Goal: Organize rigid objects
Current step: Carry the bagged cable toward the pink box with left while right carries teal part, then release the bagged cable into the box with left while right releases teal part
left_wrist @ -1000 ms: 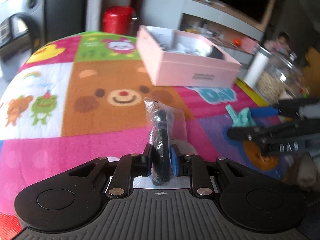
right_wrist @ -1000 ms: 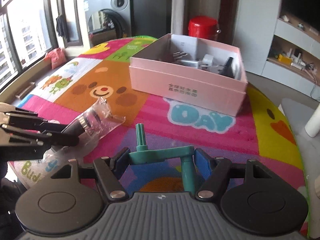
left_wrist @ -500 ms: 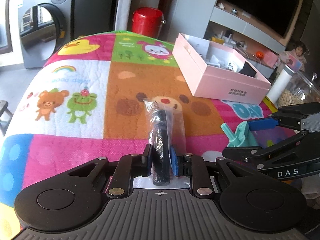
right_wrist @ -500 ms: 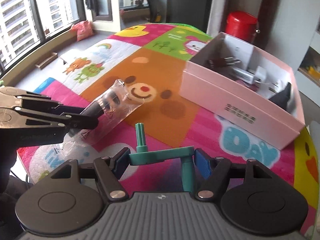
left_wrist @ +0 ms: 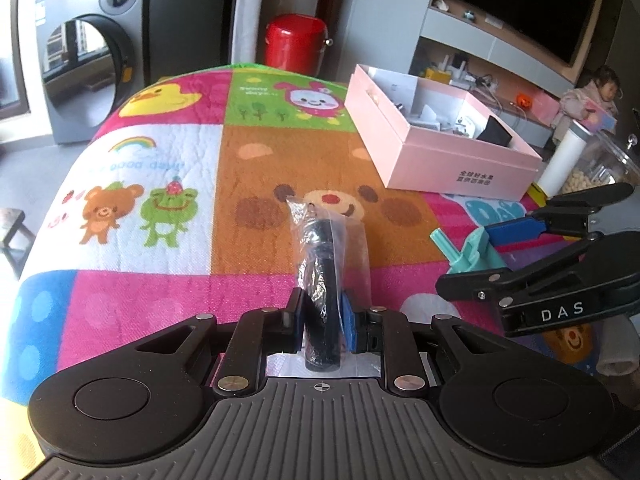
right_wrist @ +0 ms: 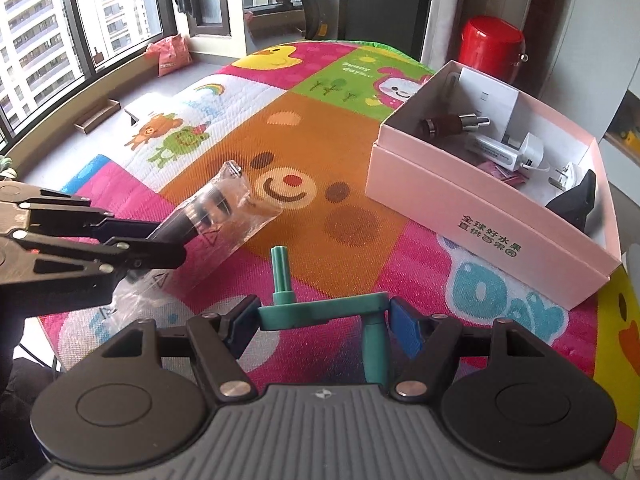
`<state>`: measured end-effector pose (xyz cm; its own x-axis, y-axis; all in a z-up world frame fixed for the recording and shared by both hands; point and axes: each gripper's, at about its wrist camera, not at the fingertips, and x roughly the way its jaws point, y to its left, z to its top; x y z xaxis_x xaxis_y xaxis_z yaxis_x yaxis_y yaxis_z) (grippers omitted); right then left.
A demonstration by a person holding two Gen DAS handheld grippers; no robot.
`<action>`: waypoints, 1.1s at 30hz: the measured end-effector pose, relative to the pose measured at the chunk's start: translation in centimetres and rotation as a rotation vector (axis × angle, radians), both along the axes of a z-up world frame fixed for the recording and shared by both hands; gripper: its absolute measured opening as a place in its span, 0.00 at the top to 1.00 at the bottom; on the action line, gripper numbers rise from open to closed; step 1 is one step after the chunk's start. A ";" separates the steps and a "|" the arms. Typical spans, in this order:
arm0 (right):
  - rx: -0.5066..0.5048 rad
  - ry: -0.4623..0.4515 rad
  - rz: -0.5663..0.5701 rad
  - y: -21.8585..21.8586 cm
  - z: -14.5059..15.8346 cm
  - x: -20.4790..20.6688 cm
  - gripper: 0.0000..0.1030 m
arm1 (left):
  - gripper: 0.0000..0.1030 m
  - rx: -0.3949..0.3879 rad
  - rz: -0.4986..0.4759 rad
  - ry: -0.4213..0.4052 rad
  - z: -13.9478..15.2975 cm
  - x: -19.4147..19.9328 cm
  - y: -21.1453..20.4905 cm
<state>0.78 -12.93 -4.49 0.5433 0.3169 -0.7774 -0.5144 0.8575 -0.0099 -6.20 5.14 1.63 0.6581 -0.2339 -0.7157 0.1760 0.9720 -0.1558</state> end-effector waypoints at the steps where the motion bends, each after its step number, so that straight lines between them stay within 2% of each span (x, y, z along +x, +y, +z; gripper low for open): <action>1: 0.002 0.000 0.002 0.0 0.0 0.1 0.32 | 0.78 0.004 0.003 0.002 0.0 0.0 0.0; 13: 0.025 -0.028 -0.005 -1.1 0.9 0.2 0.32 | 0.78 0.020 -0.046 -0.003 1.3 0.1 -1.5; 19: 0.054 -0.059 -0.050 -3.5 2.0 0.2 0.32 | 0.78 -0.060 -0.101 -0.018 3.3 1.7 -2.8; 22: 0.102 -0.119 -0.095 -5.8 4.7 0.8 0.32 | 0.78 -0.113 -0.147 -0.074 6.7 3.9 -3.6; 25: 0.146 -0.213 -0.161 -8.2 8.9 2.7 0.32 | 0.78 -0.094 -0.217 -0.164 11.1 7.5 -6.0; 27: 0.169 -0.289 -0.192 -9.4 11.5 4.5 0.32 | 0.78 -0.100 -0.251 -0.173 12.7 10.9 -8.1; 29: 0.165 -0.334 -0.208 -10.3 13.0 6.9 0.31 | 0.77 -0.172 -0.241 -0.139 12.5 14.7 -9.6; 31: 0.142 -0.325 -0.266 -11.3 13.2 8.9 0.31 | 0.77 -0.231 -0.219 -0.135 11.1 17.0 -10.5; 33: 0.152 -0.293 -0.350 -12.5 12.5 9.3 0.31 | 0.77 -0.244 -0.223 -0.116 8.8 18.0 -11.0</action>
